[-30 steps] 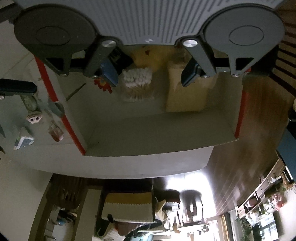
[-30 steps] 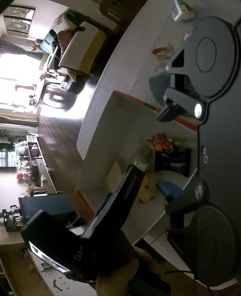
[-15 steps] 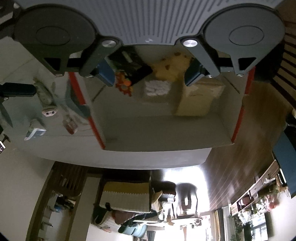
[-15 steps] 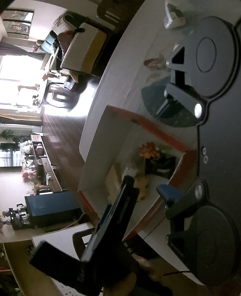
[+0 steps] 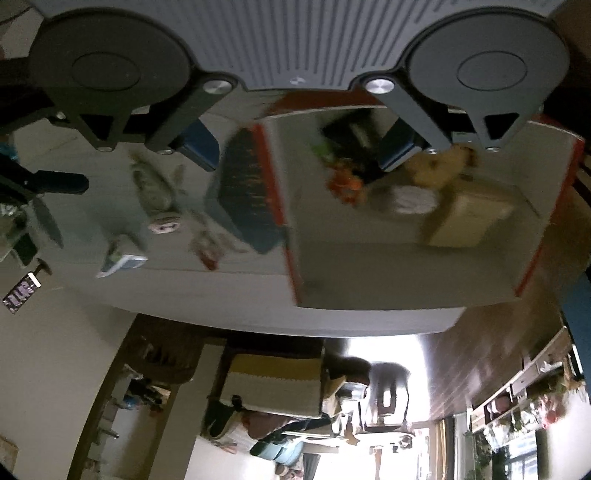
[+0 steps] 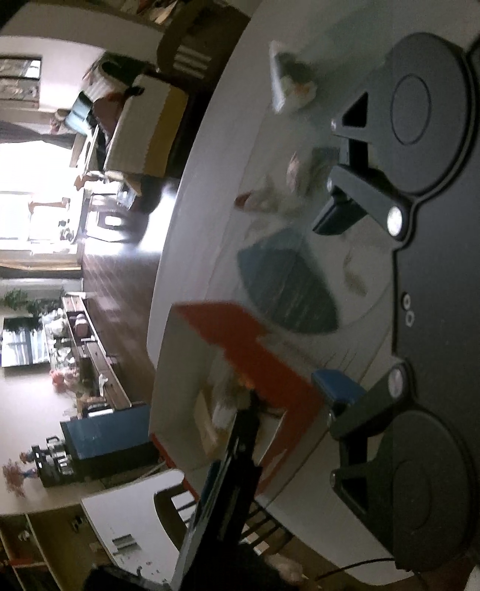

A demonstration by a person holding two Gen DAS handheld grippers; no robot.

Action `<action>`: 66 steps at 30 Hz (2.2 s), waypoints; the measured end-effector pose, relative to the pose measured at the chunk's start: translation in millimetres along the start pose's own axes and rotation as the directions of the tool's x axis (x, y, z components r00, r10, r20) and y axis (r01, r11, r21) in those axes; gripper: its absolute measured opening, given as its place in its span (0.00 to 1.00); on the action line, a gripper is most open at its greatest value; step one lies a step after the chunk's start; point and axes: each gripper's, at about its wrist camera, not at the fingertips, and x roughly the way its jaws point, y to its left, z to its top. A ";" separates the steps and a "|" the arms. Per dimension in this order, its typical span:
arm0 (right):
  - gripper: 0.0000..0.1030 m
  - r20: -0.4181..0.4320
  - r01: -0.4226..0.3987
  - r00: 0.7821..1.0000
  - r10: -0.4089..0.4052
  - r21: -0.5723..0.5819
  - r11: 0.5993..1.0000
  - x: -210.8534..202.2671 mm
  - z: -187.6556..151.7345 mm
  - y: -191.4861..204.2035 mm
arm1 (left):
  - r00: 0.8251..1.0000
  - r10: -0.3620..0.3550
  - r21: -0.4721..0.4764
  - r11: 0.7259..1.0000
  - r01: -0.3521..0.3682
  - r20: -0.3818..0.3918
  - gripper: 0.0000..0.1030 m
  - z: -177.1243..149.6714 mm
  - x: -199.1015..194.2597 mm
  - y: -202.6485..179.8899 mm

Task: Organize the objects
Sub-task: 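Withdraw both grippers from the box back over the table, then grasp red-and-white item with left gripper while right gripper grasps white gear dispenser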

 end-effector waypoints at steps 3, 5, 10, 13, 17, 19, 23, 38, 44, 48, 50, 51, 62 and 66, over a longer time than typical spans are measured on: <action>0.77 -0.007 0.018 1.000 -0.018 0.016 1.000 -5.3 -11.9 -25.1 | 1.000 -0.014 -0.009 1.000 0.014 0.006 0.99 -2.3 1.0 -19.7; 0.77 -0.010 0.027 1.000 -0.027 0.038 0.999 -6.9 -18.4 -42.3 | 1.000 -0.014 -0.006 1.000 0.014 0.010 1.00 -4.2 2.0 -31.2; 0.77 -0.019 0.050 0.999 -0.049 0.090 0.995 -7.1 -30.9 -78.7 | 1.000 -0.018 0.013 1.000 0.018 0.007 1.00 -5.8 12.2 -62.4; 0.77 -0.022 0.066 0.998 -0.064 0.095 0.993 -5.2 -35.6 -91.3 | 1.000 -0.014 0.026 1.000 0.014 0.018 1.00 -4.1 20.9 -79.8; 0.77 -0.031 0.081 0.996 -0.078 0.085 0.993 0.5 -42.1 -104.3 | 0.999 -0.013 0.055 0.998 0.011 0.029 1.00 -0.8 36.8 -100.9; 0.77 -0.036 0.083 0.996 -0.080 0.081 0.993 4.0 -44.9 -108.5 | 0.999 -0.015 0.065 0.998 0.013 0.032 1.00 2.2 46.2 -110.5; 0.77 -0.051 0.078 0.996 -0.074 0.075 0.994 14.1 -48.4 -115.3 | 0.999 0.003 0.072 0.997 -0.006 0.035 1.00 12.3 67.1 -125.5; 0.77 -0.084 0.051 0.995 -0.047 0.047 0.998 69.0 -42.9 -121.1 | 0.997 0.082 0.143 0.986 -0.082 0.008 1.00 60.4 160.1 -146.5; 0.77 -0.098 0.045 0.994 -0.041 0.041 0.998 89.7 -38.5 -122.7 | 0.995 0.102 0.153 0.983 -0.098 -0.015 1.00 73.4 198.7 -142.9; 0.77 -0.110 0.046 0.993 -0.042 0.031 0.998 102.7 -37.5 -123.2 | 0.995 0.093 0.156 0.984 -0.088 -0.025 1.00 78.8 219.3 -142.5; 0.77 -0.117 0.046 0.992 -0.042 0.035 0.998 109.0 -37.9 -124.4 | 0.995 0.095 0.158 0.983 -0.089 -0.033 1.00 79.3 229.3 -141.7; 0.77 -0.120 0.046 0.992 -0.041 0.037 0.998 111.7 -38.1 -124.9 | 0.995 0.094 0.162 0.983 -0.087 -0.037 1.00 79.4 233.7 -141.8; 0.76 -0.136 0.038 0.990 -0.033 0.033 0.999 128.1 -37.9 -127.0 | 0.994 0.104 0.216 0.972 -0.098 -0.019 1.00 74.0 258.7 -142.3; 0.75 -0.135 0.035 0.990 -0.032 0.023 0.999 131.2 -37.2 -123.9 | 0.995 0.104 0.226 0.969 -0.098 -0.012 0.99 73.3 261.4 -140.8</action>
